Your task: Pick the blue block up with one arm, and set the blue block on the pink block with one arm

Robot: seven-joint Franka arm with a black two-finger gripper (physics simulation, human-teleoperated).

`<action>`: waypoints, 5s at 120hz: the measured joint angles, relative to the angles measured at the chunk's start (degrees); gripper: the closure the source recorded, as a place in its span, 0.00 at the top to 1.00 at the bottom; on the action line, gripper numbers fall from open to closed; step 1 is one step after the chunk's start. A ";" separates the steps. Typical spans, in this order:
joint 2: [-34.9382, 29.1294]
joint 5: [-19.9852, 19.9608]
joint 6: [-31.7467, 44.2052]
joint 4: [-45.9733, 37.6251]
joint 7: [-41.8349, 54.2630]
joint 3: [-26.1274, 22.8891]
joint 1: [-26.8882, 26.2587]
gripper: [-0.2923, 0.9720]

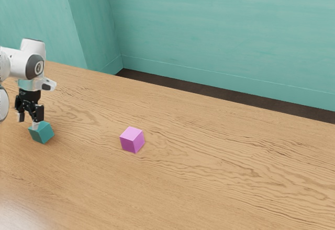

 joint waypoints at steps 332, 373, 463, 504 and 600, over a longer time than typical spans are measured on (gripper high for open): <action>-23.67 -9.95 23.31 -22.89 -12.64 -1.77 -23.17 0.44; -18.51 -10.75 24.10 -20.57 -22.60 -2.03 -28.65 0.45; -17.84 -8.78 28.64 -25.98 -35.52 -2.03 -30.91 0.45; -16.79 -7.85 29.00 -25.49 -37.77 -2.55 -30.91 0.45; -20.87 -9.70 28.85 -25.36 -35.81 -2.55 -31.17 0.74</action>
